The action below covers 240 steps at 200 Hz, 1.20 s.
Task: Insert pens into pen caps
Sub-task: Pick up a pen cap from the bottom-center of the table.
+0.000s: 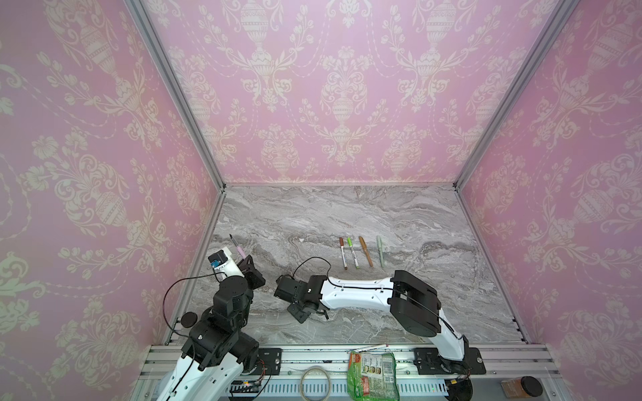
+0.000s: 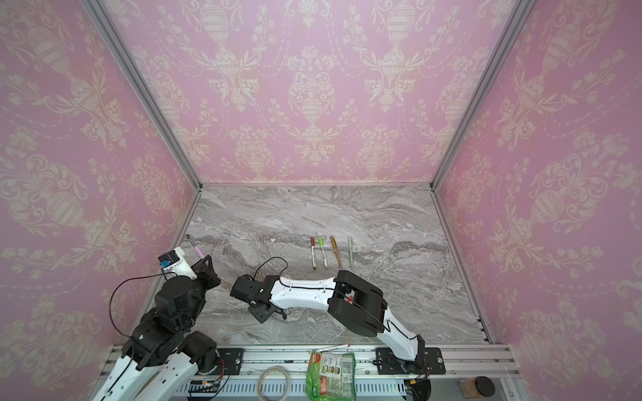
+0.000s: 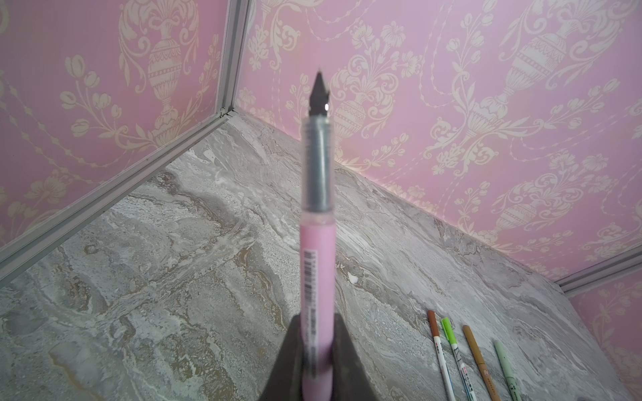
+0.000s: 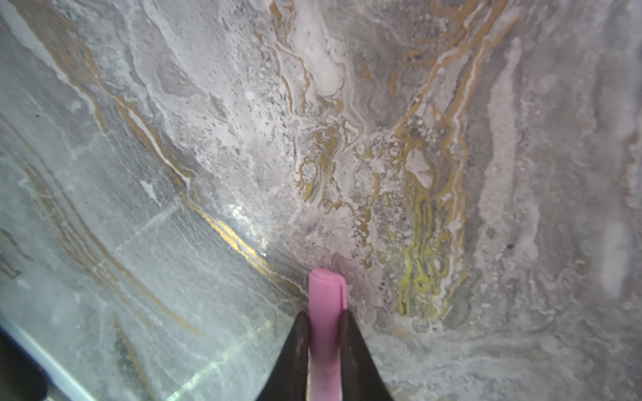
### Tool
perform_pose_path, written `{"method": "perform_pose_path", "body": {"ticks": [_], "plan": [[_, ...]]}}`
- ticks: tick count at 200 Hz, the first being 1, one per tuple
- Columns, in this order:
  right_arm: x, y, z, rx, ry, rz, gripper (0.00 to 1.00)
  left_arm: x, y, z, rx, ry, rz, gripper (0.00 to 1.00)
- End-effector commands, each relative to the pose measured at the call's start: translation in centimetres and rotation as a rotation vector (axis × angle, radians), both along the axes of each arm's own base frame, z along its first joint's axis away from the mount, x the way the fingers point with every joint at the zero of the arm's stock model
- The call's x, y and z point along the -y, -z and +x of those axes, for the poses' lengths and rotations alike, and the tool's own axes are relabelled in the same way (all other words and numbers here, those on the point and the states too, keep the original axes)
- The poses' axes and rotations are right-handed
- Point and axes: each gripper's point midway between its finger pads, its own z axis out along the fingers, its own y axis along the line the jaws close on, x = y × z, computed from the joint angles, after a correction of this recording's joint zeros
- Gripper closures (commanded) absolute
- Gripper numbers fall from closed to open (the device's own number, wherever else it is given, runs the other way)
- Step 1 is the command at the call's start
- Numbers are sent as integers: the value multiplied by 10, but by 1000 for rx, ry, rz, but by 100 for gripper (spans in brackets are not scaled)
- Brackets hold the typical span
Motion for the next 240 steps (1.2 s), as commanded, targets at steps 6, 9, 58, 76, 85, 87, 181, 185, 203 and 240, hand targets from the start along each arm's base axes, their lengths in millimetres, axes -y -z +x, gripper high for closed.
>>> {"method": "perform_pose_path", "body": {"ticks": [6,9,58,76,85,87,181,185,203,240], "plan": [[13,22,-1,-16,14,-73,82,-1,8,0,-24,2,27,99],[13,23,-1,-18,14,-74,81,-1,8,0,-24,2,26,99],[14,25,0,-18,18,-79,80,-1,10,0,-27,1,28,99],[16,18,6,-6,38,-65,84,0,9,1,-26,9,28,99],[18,12,10,-2,59,-40,87,3,9,2,-25,22,26,100],[19,10,12,-3,67,-34,87,4,9,2,-25,27,26,100],[120,-146,166,-133,688,794,96,126,39,39,-183,588,-10,100],[125,-155,173,-135,700,827,96,133,41,40,-196,615,-15,100],[159,-158,190,-162,787,907,97,159,55,38,-266,719,-3,100],[198,-186,208,-139,854,1037,98,208,74,25,-341,922,19,100]]}}
